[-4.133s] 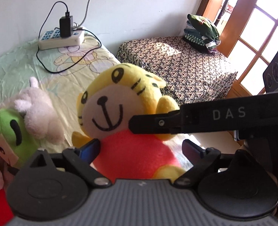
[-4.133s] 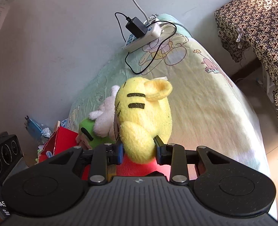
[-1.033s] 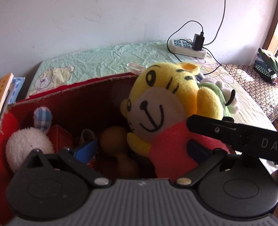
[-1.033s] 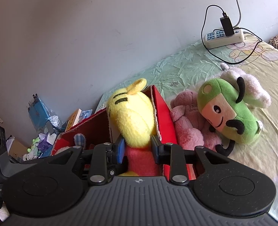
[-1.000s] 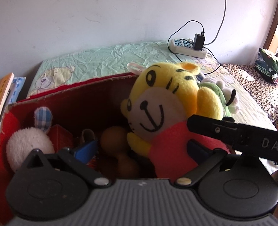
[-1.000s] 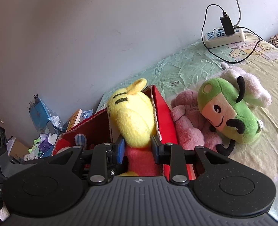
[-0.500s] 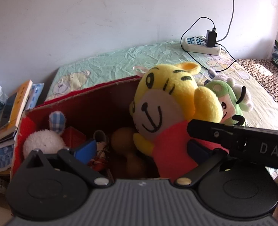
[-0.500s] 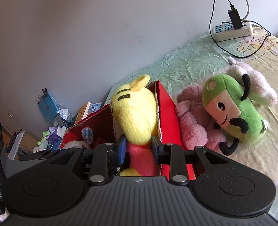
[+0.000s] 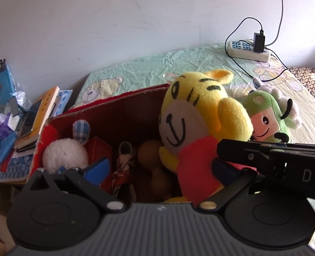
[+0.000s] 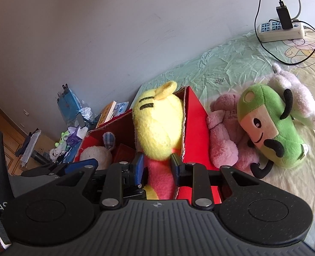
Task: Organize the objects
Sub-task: 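Carry the tiger plush into the red box and lower it inside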
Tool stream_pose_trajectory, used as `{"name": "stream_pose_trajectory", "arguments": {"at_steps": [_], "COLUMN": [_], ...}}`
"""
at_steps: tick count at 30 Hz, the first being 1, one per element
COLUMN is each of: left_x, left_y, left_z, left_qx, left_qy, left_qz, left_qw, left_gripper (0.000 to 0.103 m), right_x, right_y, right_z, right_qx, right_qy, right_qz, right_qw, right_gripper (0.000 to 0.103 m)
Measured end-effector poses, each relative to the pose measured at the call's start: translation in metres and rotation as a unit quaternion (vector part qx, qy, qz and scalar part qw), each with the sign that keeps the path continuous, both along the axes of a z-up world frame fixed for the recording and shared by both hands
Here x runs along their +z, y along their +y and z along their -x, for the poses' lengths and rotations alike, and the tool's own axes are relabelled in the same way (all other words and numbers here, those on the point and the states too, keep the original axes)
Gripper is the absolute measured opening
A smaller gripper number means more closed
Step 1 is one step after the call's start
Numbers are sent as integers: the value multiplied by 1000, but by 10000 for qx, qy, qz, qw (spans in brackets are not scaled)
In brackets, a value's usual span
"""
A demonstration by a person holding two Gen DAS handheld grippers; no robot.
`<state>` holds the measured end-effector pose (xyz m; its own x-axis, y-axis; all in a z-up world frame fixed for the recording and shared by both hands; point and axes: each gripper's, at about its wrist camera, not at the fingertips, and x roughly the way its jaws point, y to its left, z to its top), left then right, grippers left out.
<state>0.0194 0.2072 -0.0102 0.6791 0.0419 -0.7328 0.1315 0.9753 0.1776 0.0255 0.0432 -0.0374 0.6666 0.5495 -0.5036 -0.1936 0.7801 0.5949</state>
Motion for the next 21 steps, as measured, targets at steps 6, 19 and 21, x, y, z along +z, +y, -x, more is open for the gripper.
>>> {"name": "stream_pose_trajectory", "arguments": {"at_steps": [6, 19, 21], "left_x": [1, 6, 8], "left_y": [-5, -12, -15], "left_z": [2, 7, 10], "left_qx": [187, 471, 528], "left_qy": [-24, -24, -45], "left_qz": [-118, -292, -405], "left_qw": [9998, 9985, 9978], "left_gripper": [102, 102, 102], "right_x": [1, 7, 9], "right_y": [-4, -11, -12], "right_z": [-2, -1, -1], "right_qx": [198, 484, 521], "right_qy": [2, -28, -38], "right_qz": [-11, -20, -20], "right_qw": [9998, 9988, 9986], "right_gripper": [28, 31, 32]}}
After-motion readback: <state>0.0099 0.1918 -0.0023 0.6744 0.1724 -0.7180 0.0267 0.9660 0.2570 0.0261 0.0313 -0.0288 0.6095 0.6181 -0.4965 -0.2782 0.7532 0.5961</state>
